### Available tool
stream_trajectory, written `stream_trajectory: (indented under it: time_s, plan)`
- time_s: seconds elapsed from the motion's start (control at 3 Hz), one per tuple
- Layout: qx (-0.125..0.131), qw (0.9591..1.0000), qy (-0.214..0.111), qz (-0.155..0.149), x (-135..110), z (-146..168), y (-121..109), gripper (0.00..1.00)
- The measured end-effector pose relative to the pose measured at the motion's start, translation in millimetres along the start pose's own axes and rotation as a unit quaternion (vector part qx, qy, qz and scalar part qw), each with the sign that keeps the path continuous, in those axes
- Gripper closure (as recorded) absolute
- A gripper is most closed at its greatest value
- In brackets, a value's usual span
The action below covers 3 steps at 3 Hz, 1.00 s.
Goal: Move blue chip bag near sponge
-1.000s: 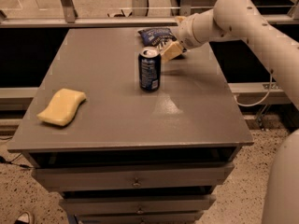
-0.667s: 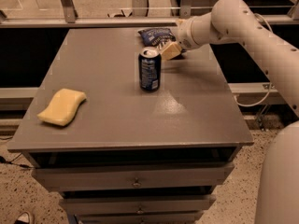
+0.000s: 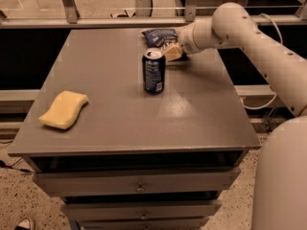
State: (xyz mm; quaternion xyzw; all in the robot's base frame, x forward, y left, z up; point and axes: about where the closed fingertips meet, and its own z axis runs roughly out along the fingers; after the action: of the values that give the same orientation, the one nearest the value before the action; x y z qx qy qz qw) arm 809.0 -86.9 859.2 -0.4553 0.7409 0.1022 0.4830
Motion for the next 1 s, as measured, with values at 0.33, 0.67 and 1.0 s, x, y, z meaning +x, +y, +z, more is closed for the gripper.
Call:
stream_trajectory:
  time_s: [0.33, 0.67, 1.0]
  plan:
    - [0.002, 0.9999, -0.001, 0.012, 2, 3, -1, 0.40]
    - [0.005, 0.9999, -0.003, 0.012, 1, 0, -2, 0.64]
    - [0.009, 0.9999, -0.014, 0.003, -11, -8, -2, 0.95]
